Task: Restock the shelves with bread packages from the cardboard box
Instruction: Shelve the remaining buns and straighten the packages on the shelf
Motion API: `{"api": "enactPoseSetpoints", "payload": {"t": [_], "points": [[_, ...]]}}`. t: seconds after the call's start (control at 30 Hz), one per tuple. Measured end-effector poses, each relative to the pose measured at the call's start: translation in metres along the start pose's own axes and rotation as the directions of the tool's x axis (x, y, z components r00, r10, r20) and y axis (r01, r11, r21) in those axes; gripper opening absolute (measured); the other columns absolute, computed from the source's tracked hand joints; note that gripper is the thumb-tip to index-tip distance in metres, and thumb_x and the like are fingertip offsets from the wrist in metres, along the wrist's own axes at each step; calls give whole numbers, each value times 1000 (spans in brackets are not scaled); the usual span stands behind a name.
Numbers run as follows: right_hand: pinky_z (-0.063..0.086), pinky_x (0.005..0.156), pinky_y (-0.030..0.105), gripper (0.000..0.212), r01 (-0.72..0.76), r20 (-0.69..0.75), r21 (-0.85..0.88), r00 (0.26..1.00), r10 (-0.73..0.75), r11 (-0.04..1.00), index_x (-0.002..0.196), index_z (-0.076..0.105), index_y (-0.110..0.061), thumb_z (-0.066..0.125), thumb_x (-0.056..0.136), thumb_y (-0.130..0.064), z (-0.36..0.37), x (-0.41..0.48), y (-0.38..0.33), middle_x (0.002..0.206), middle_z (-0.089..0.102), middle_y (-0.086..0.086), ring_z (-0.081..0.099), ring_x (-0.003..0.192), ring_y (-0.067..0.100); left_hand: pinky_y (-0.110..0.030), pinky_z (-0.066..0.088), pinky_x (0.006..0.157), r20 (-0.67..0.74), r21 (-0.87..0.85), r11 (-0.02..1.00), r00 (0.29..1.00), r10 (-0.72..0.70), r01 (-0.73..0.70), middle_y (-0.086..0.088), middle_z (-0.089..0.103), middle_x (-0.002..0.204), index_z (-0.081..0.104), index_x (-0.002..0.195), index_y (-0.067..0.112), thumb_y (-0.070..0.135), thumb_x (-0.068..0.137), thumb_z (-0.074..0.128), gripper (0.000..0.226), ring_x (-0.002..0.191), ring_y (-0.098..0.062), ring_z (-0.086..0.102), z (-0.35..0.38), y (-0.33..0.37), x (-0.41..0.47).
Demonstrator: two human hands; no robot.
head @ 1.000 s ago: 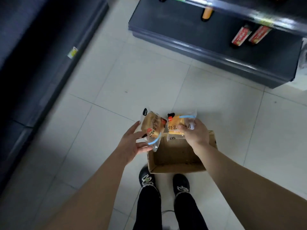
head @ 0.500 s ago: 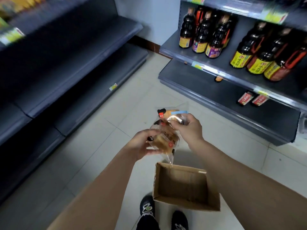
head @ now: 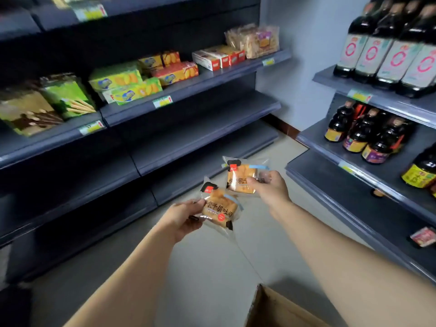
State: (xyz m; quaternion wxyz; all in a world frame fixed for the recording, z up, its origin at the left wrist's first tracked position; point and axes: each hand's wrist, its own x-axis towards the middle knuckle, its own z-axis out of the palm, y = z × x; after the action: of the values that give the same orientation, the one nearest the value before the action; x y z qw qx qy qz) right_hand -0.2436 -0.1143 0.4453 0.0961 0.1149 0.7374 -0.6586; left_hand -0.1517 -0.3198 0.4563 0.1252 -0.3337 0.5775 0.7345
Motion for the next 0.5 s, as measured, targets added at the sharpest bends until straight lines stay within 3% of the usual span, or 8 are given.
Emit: {"api": "enactPoseSetpoints", "payload": {"t": [0.13,0.3,0.4,0.5], "points": [[50,79,30,33,58,83,-4,995,-57,998,103,57,-13,78,78,-18,61,-9,-47,112,63,-2,63,100,18,-29,58,60,-22,-77,990,993,116,-117,-10,67,68,65,78,6,6,90,61,13,60,-20,61,-60,36,-28],[54,88,36,34,164,149,-73,977,-152,984,101,66,-17,82,72,-26,147,-30,-105,106,67,-4,64,98,16,-38,59,68,-93,-125,959,966,242,-253,-13,67,72,58,76,9,6,92,58,16,62,-23,65,-145,79,-58],[54,88,39,27,244,143,-134,964,-225,960,91,70,-31,83,68,-37,199,-46,-138,100,66,-11,63,94,13,-38,50,79,-194,-104,944,938,289,-312,-7,69,78,63,71,16,13,92,60,21,75,-19,64,-192,102,-73],[51,82,35,42,339,144,-205,938,-314,918,108,72,-25,81,71,-42,251,-67,-170,99,56,-10,57,102,17,-31,38,76,-317,-58,916,877,361,-397,1,72,79,70,80,19,19,87,66,8,82,-16,60,-243,124,-87]]}}
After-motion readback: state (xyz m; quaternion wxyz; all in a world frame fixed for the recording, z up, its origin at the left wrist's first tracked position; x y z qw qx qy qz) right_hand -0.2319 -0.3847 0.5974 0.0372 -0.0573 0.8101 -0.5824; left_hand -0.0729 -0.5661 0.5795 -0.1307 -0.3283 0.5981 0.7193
